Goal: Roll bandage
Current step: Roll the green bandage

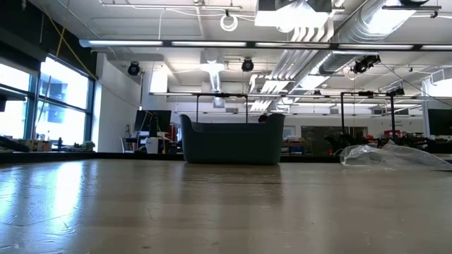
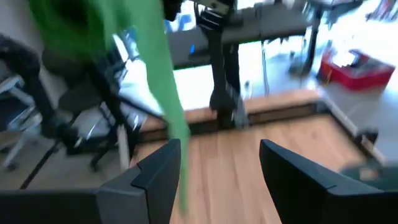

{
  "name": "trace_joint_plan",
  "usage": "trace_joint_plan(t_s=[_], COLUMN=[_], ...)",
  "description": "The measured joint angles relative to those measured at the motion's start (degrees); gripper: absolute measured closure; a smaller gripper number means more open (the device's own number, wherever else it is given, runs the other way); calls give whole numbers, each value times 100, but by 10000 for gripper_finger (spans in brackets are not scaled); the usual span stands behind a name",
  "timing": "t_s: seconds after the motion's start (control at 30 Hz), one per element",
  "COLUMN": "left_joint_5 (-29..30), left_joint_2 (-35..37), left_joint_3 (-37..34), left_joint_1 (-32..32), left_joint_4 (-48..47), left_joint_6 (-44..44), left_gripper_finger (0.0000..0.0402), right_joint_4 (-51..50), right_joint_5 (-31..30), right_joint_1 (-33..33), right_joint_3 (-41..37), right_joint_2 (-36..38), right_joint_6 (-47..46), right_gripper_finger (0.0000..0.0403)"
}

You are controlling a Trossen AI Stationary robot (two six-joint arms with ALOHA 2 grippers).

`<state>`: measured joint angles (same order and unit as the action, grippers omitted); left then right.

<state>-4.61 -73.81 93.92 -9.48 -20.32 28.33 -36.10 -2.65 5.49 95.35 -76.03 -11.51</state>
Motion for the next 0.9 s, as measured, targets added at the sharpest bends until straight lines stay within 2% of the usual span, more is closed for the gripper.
trace_joint_plan(t_s=[0.1,0.17,0.3,0.57,0.67,0.83,0.9], left_joint_5=[-53,-145,-335,-388,-447,-775,-797], left_joint_2=[79,109,152,151,154,154,156], left_joint_3=[4,4,4,4,4,4,4], left_joint_1=[111,198,295,324,324,324,324], left_joint_4=[536,751,827,827,832,791,636], left_joint_6=[-146,-143,14,296,466,1068,1350], left_gripper_finger=[397,397,397,397,397,396,396], right_joint_4=[883,1535,2678,3452,3465,3565,3562], right_joint_5=[-744,-1011,-1089,-1208,-1833,-2809,-3111], right_joint_1=[371,465,479,509,548,583,638], right_joint_3=[-7,-7,-7,-7,-8,-2,149], right_joint_2=[-292,-460,-730,-1073,-1180,-1165,-1166], right_joint_6=[232,544,1261,2246,2437,3137,3714], right_gripper_finger=[192,192,192,201,243,380,388])
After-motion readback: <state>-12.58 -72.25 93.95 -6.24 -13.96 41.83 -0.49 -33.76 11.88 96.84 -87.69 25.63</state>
